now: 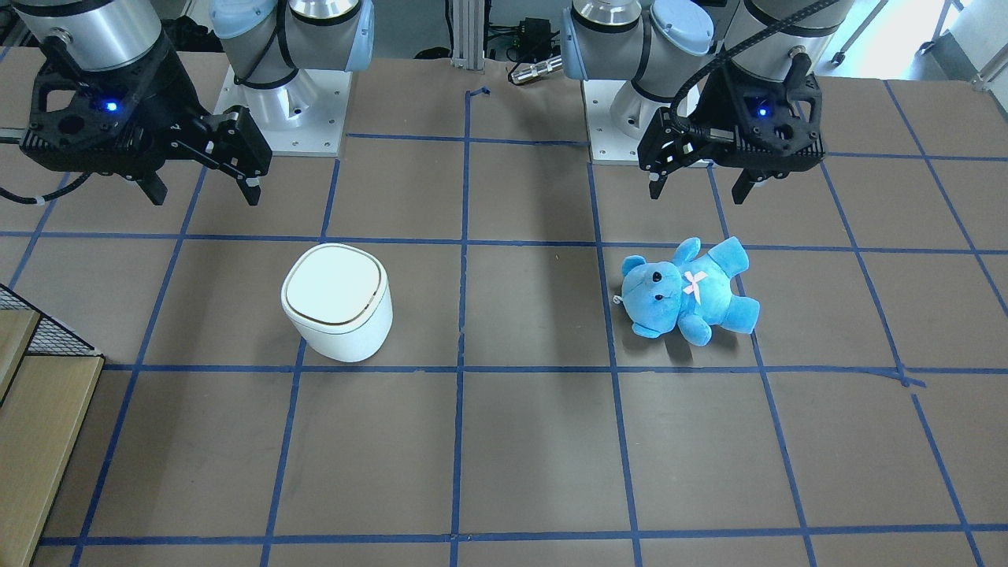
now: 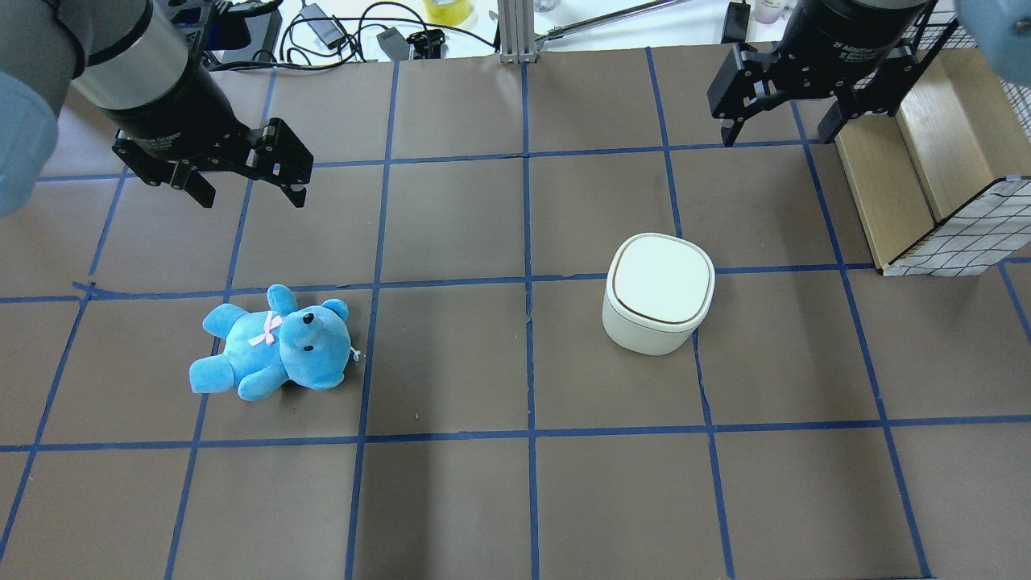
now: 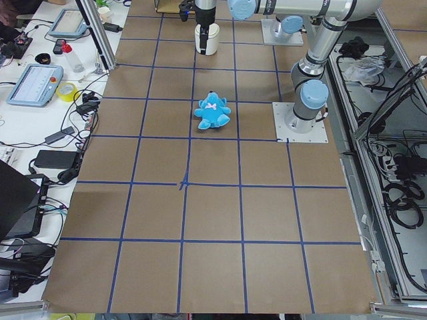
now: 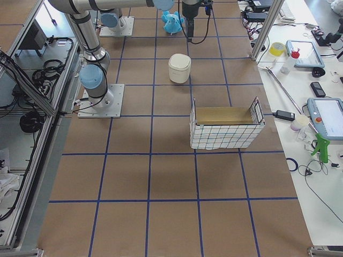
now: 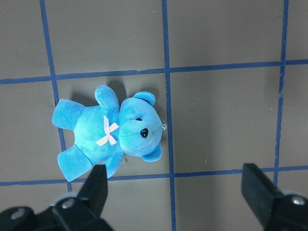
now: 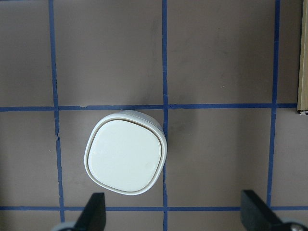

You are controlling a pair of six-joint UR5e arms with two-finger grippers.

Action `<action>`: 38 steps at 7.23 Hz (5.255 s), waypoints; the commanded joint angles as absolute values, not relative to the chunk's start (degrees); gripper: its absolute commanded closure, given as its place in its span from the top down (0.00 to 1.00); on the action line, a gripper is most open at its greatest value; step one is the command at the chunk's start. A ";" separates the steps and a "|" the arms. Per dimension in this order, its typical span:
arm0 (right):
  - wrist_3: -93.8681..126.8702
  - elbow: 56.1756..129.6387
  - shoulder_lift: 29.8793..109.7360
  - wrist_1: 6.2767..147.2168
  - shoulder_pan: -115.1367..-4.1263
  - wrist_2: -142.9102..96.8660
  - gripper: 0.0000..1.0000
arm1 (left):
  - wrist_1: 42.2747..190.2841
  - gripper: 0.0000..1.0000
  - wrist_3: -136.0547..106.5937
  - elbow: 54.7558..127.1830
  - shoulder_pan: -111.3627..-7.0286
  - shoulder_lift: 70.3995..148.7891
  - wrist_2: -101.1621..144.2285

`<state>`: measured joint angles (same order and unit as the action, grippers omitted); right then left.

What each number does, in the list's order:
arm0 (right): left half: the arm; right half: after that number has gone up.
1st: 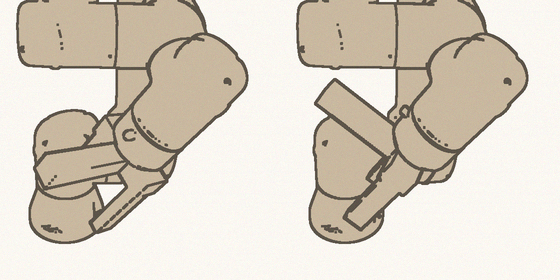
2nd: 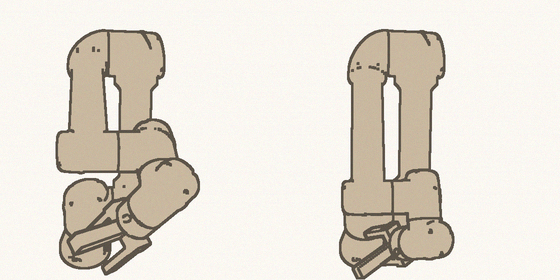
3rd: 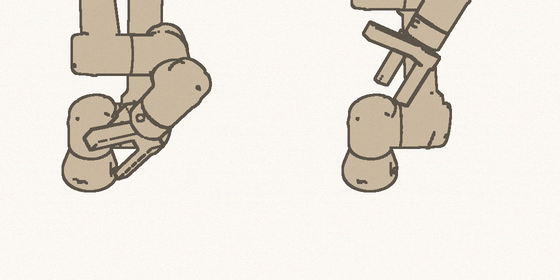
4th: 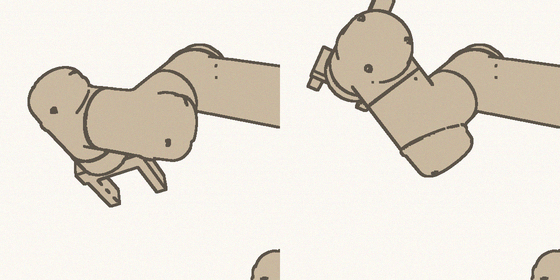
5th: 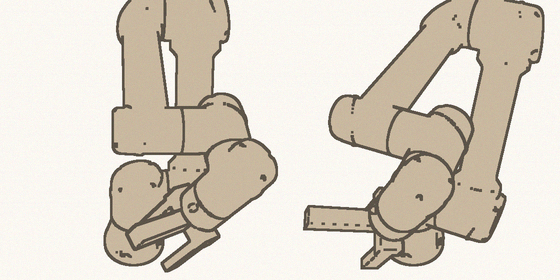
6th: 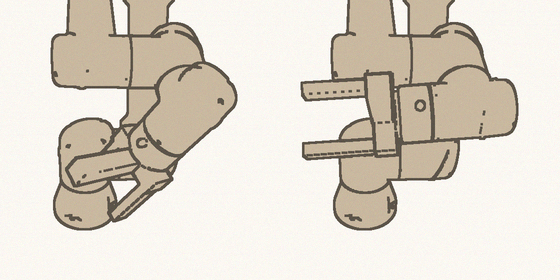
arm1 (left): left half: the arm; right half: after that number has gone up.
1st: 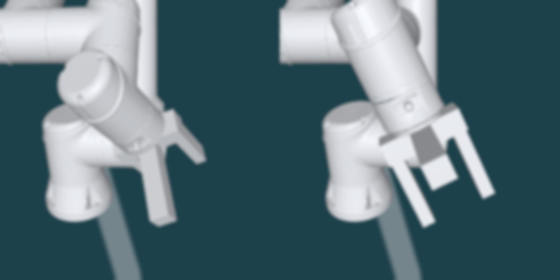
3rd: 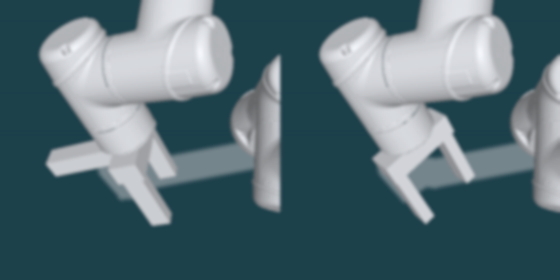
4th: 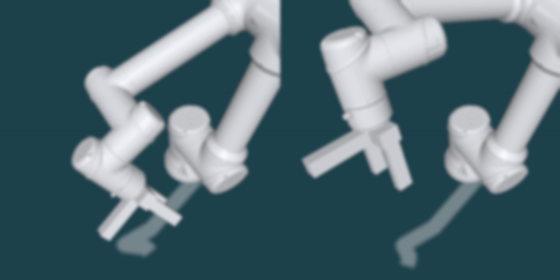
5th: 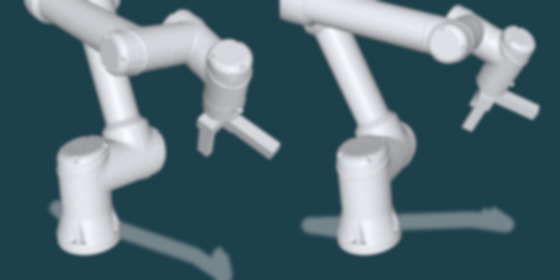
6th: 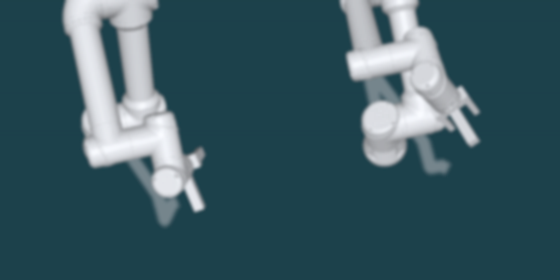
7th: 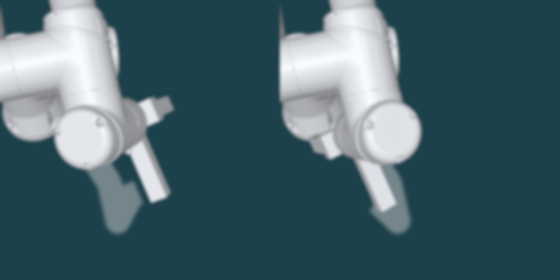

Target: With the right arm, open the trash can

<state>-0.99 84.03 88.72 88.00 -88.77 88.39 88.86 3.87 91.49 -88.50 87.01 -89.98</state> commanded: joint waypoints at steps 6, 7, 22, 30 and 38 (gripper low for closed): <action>3.25 83.94 88.86 88.15 -89.12 88.24 1.00 | 88.86 1.00 3.87 91.49 -88.51 87.01 -90.00; 3.25 83.94 88.86 88.15 -89.21 88.16 1.00 | 88.86 1.00 3.87 91.49 -88.51 87.01 -90.00; 7.84 98.00 81.56 108.45 -95.37 89.47 0.00 | 88.86 1.00 3.87 91.49 -88.51 87.01 -90.00; 7.03 103.37 81.39 111.11 -93.78 89.12 0.00 | 88.86 1.00 3.87 91.49 -88.51 87.01 -90.00; 5.19 104.06 80.33 107.49 -93.78 88.24 0.00 | 88.86 1.00 3.87 91.49 -88.51 87.01 -89.91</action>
